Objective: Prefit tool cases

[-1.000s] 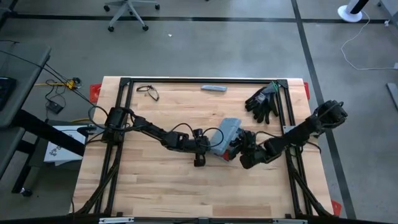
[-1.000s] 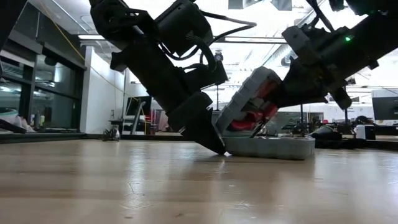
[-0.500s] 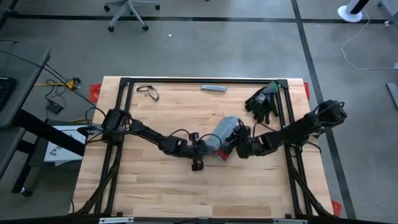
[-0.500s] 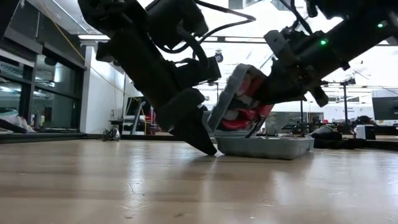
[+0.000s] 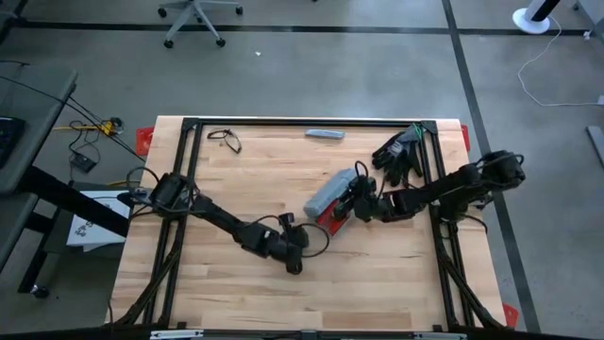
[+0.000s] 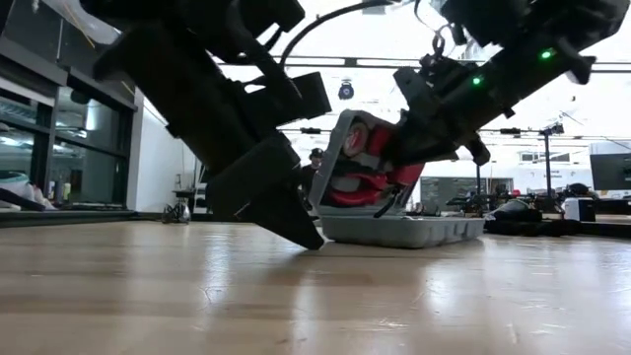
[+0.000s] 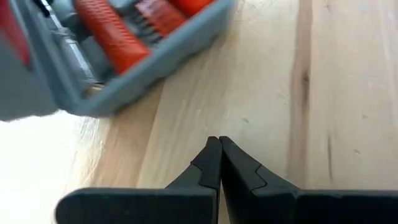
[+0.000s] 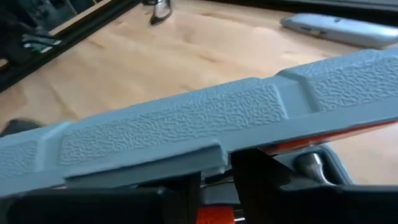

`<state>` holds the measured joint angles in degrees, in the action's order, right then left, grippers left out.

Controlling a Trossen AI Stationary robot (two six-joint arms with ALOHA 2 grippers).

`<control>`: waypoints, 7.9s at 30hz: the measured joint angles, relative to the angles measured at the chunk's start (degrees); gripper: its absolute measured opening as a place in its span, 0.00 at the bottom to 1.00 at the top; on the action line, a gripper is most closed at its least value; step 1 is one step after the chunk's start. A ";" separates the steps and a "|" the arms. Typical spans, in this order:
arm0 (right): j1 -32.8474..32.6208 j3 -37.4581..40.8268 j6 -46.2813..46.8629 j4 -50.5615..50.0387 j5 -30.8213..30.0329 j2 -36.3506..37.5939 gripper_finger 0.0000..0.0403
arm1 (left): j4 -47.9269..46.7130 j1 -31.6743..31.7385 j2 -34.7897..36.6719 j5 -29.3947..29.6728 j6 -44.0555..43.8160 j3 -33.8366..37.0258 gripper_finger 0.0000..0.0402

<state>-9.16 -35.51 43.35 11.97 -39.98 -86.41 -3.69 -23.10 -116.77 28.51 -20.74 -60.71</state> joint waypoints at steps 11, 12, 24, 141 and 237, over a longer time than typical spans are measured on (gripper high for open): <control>9.74 0.00 -11.82 12.79 5.72 -0.02 0.20 | 0.90 -1.20 -0.11 1.84 -2.19 0.09 0.00; 10.72 0.00 -12.61 14.09 6.53 -0.02 0.20 | 0.90 -1.20 -0.11 1.86 -2.42 0.09 0.00; 16.89 -0.04 -13.82 18.47 13.51 -0.03 0.20 | 1.15 -1.20 -0.11 2.17 -2.71 0.07 0.00; 8.22 -12.28 -41.99 3.84 30.23 -12.80 0.32 | -4.12 0.23 25.74 9.88 4.73 14.00 0.36; 19.73 -22.98 -41.84 -37.08 1.11 13.99 0.00 | 29.72 0.20 21.68 11.48 -11.13 33.62 0.35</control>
<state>10.58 -58.49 1.51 -25.11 -38.87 -72.42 26.03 -22.90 -95.09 39.99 -31.86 -27.09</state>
